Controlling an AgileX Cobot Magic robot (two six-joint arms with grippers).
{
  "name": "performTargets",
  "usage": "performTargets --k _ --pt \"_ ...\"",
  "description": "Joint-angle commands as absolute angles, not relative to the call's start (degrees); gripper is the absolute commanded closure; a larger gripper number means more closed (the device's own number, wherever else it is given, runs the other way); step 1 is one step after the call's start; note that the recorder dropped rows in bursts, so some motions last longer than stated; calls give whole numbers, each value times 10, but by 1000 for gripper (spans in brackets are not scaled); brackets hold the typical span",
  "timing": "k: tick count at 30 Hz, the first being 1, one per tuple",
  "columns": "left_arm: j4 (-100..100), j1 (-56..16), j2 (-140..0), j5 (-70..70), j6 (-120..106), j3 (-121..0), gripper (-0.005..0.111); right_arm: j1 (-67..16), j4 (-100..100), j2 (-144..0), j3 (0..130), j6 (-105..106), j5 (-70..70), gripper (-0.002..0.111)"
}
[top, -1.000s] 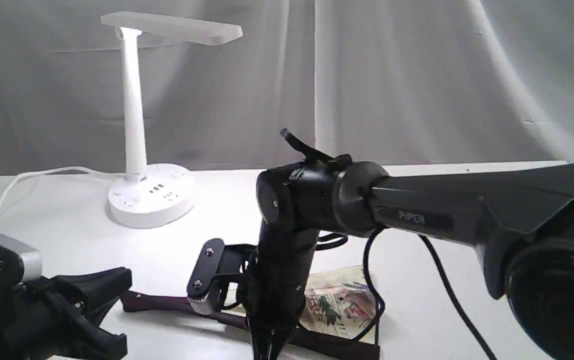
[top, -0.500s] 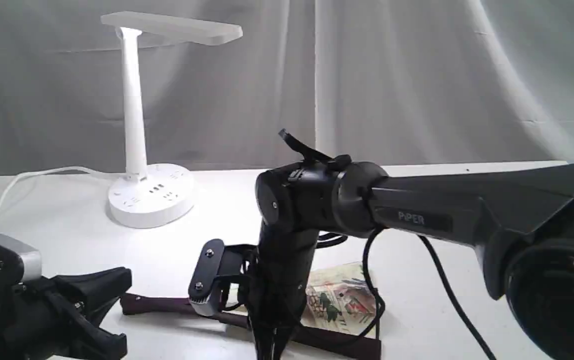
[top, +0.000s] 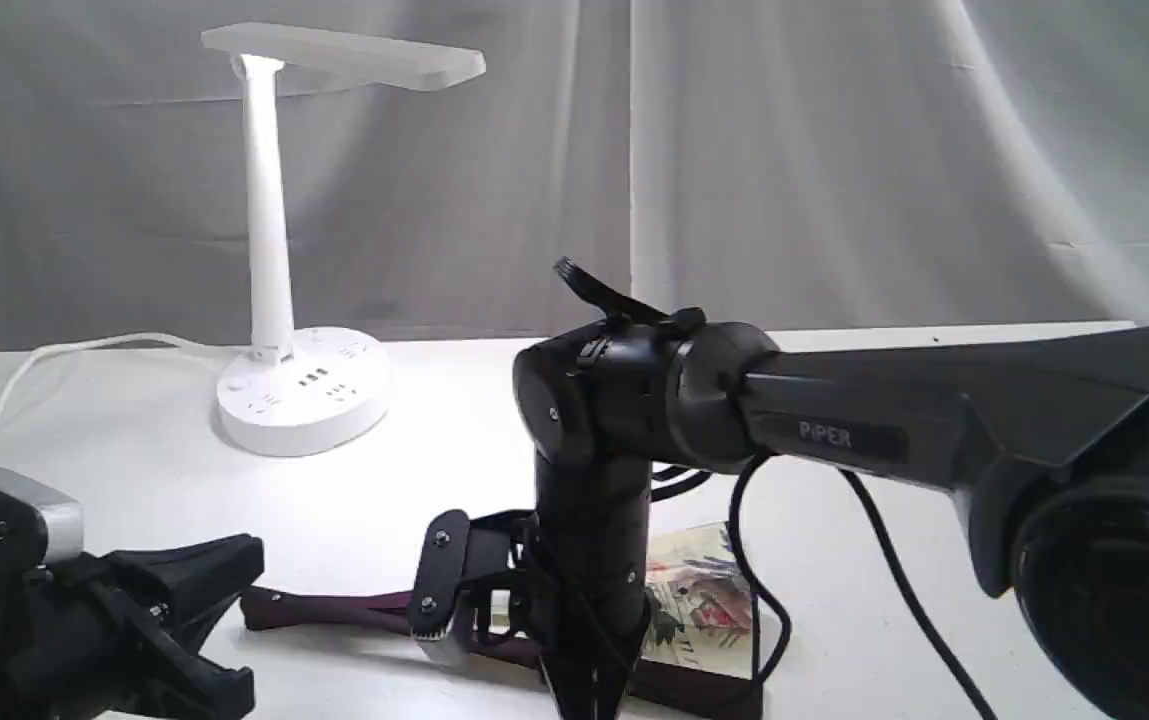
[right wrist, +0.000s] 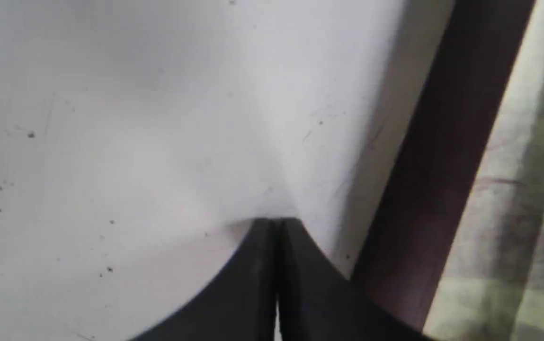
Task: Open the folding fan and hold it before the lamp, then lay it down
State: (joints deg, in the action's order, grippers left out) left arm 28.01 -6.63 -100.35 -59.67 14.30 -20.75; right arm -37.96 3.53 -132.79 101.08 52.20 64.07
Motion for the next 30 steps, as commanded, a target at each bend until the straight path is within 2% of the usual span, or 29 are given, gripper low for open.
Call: performTargets --k 1,9,23,30 --pt "274 -69 -1003 -599 145 -210 107 -378 55 -1317 1007 527 641 108" --pt "274 -69 -1003 -599 145 -210 107 -377 72 -1268 1007 494 517 108" --pt "274 -69 -1003 -598 146 -210 107 -359 -11 -1344 1007 420 528 108" --pt "274 -69 -1003 -598 146 -210 107 -359 -18 -1362 998 500 595 108"
